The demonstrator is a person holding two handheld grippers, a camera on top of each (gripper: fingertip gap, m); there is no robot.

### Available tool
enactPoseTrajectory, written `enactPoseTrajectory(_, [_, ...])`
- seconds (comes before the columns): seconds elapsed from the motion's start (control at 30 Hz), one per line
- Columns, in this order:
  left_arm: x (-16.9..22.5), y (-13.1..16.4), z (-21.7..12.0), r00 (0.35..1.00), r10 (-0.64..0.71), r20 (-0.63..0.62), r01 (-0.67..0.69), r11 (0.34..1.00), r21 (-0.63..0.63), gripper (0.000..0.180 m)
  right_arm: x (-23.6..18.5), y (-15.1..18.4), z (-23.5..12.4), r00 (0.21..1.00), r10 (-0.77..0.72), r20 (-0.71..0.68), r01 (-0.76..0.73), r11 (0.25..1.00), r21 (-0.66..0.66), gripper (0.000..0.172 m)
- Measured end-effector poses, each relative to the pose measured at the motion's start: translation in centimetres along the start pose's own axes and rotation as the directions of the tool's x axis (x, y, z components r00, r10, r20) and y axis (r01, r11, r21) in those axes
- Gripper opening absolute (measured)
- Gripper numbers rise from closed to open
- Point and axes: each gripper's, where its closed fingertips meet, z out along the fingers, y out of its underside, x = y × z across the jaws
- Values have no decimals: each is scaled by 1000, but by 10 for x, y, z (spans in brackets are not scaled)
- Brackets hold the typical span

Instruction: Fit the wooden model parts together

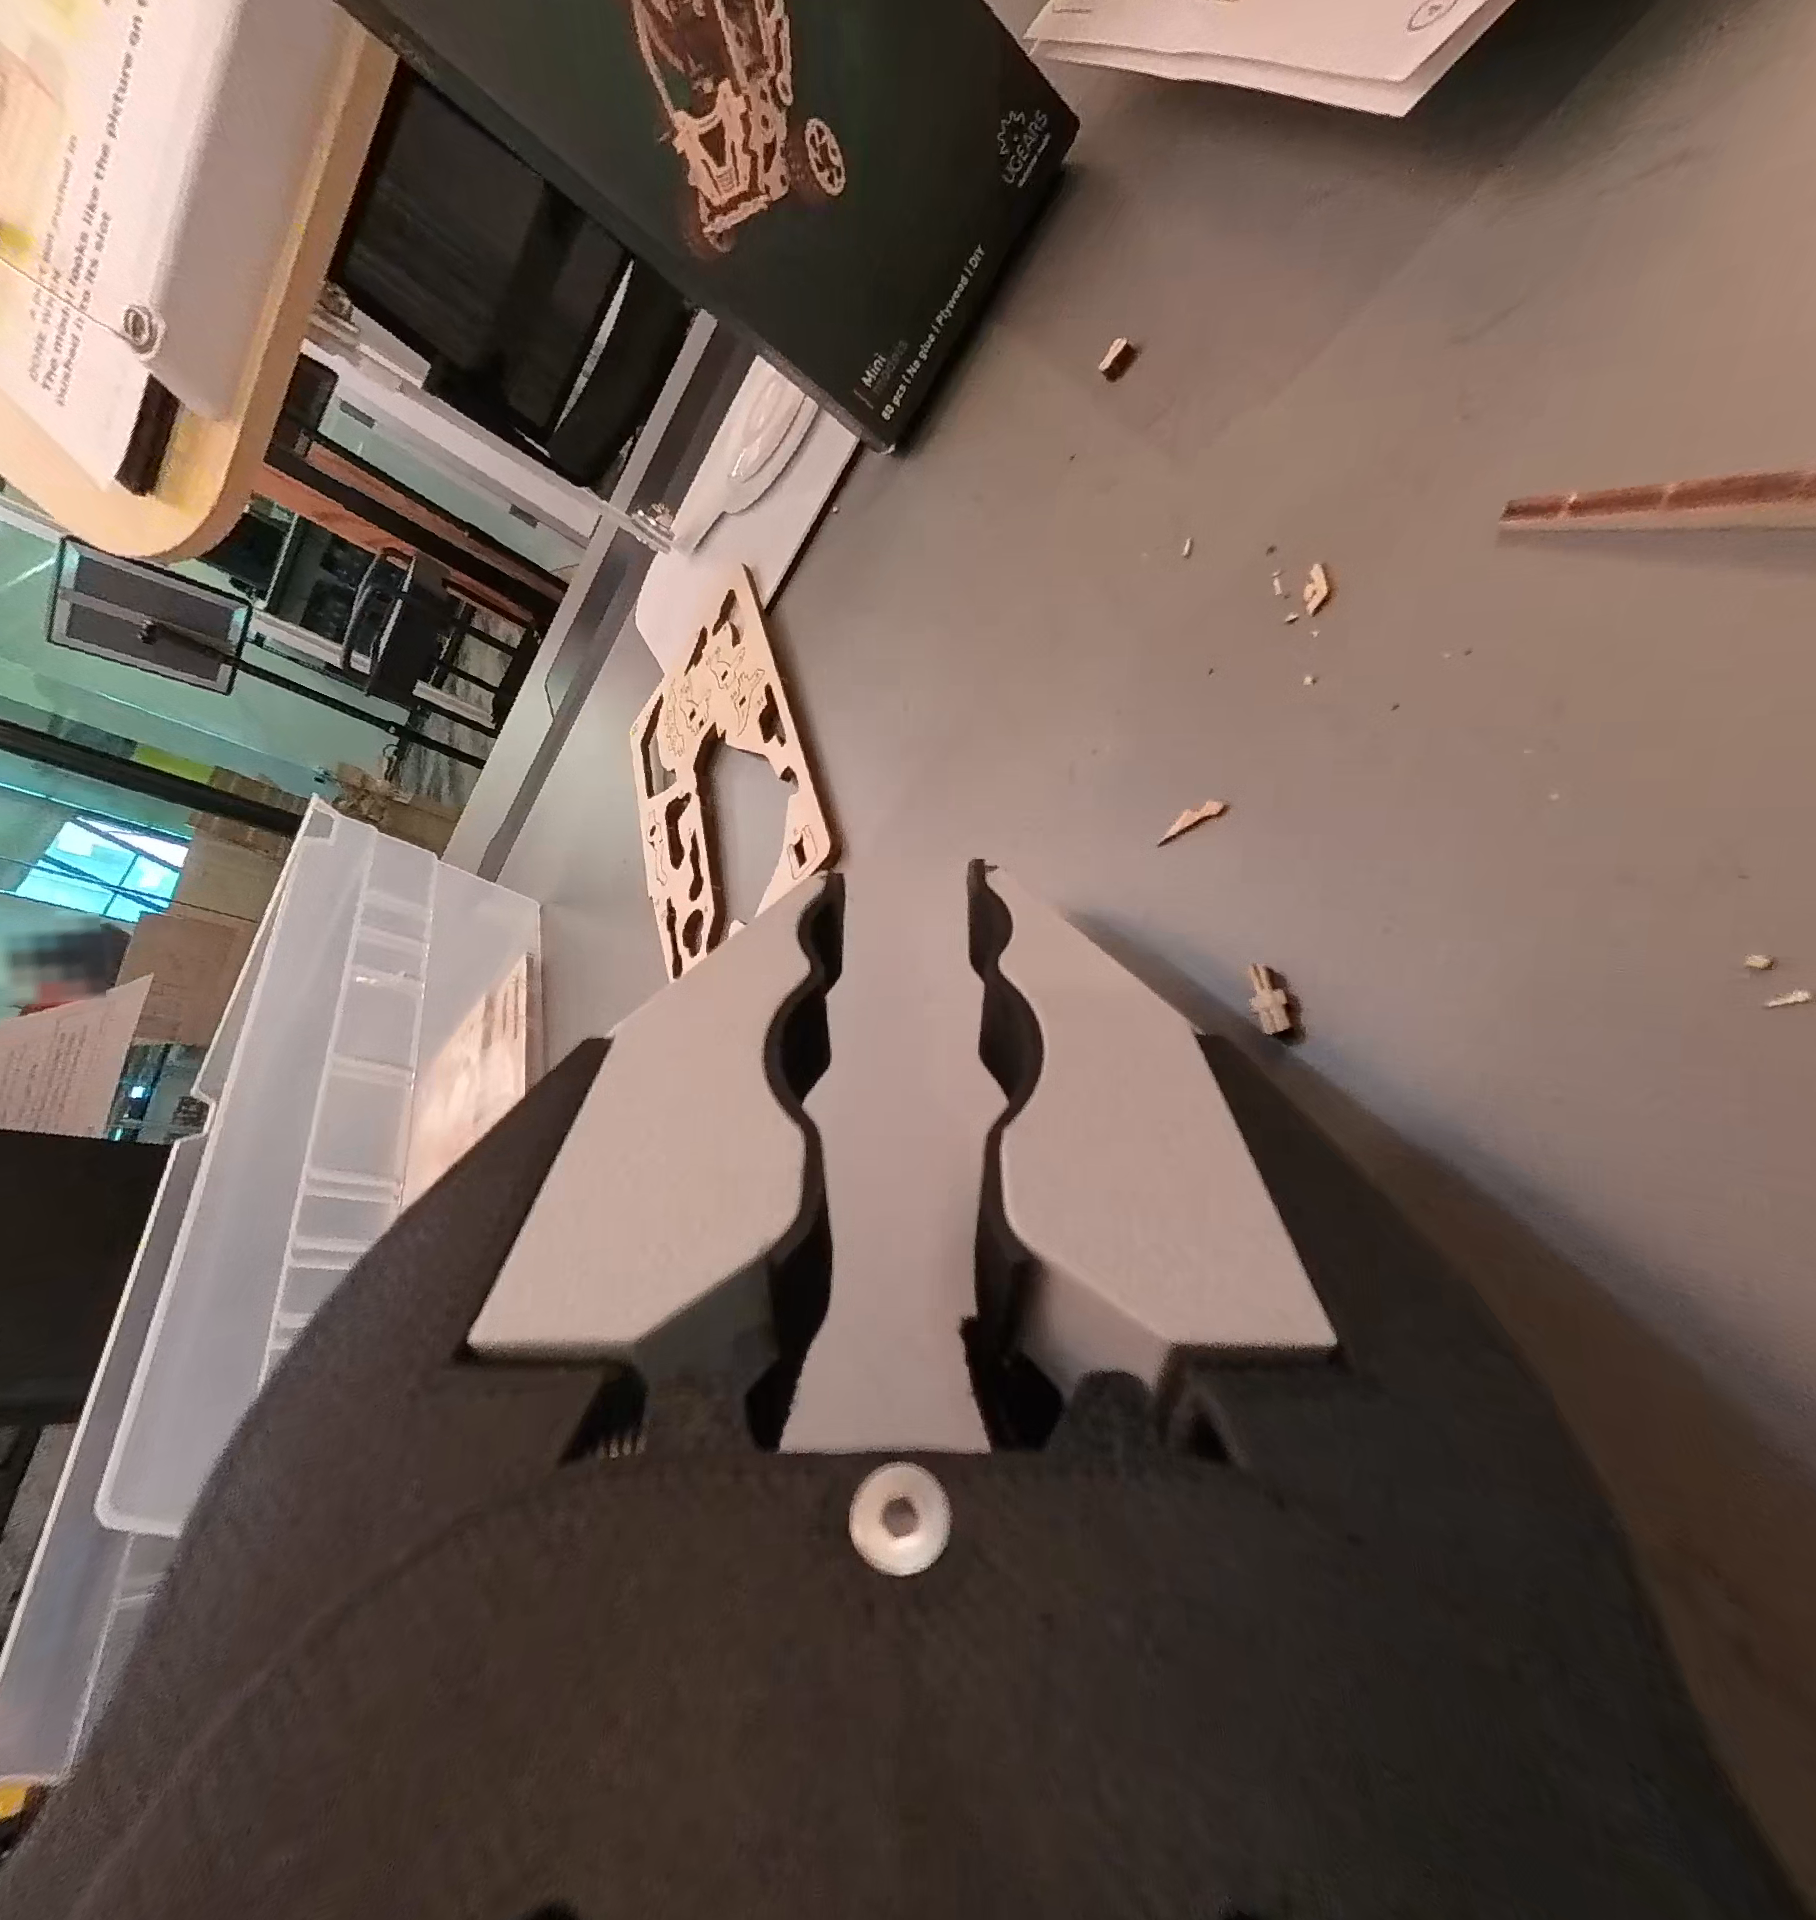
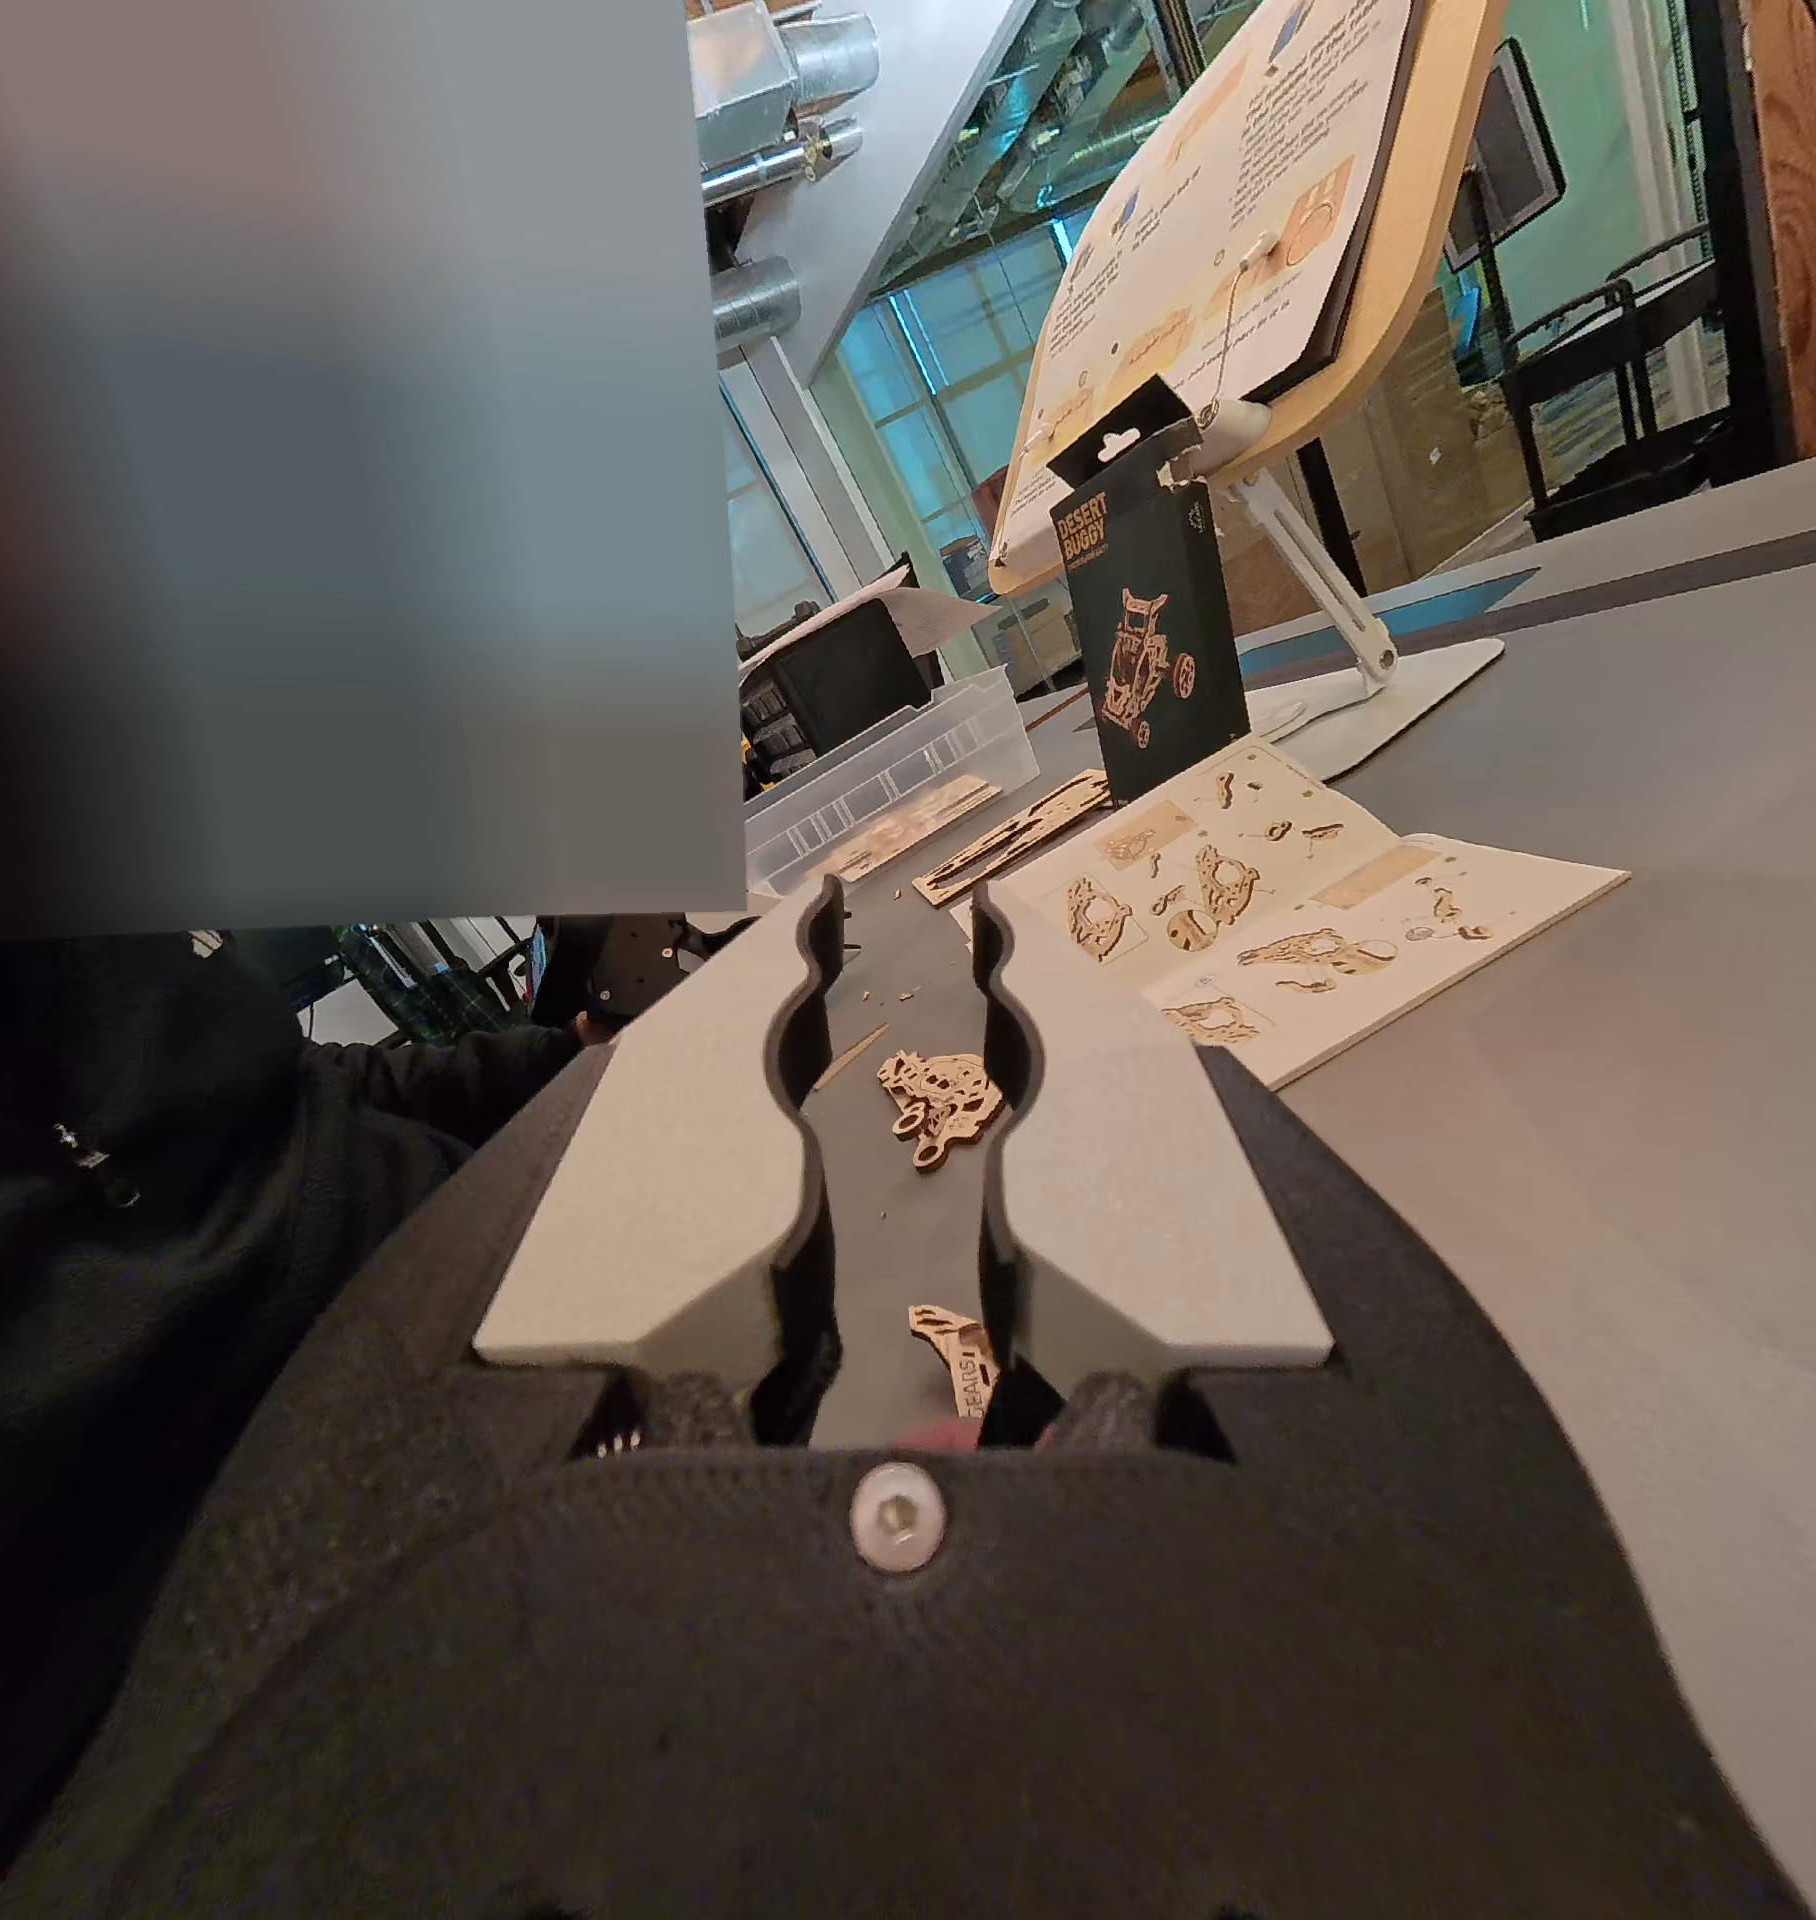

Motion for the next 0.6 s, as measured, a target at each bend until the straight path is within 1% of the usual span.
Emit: enactPoseTrajectory(0.6, [3, 0, 1, 1000, 15, -9, -15, 1000, -5, 21, 0, -1, -1, 1000, 1, 5, -1, 1000, 10, 21])
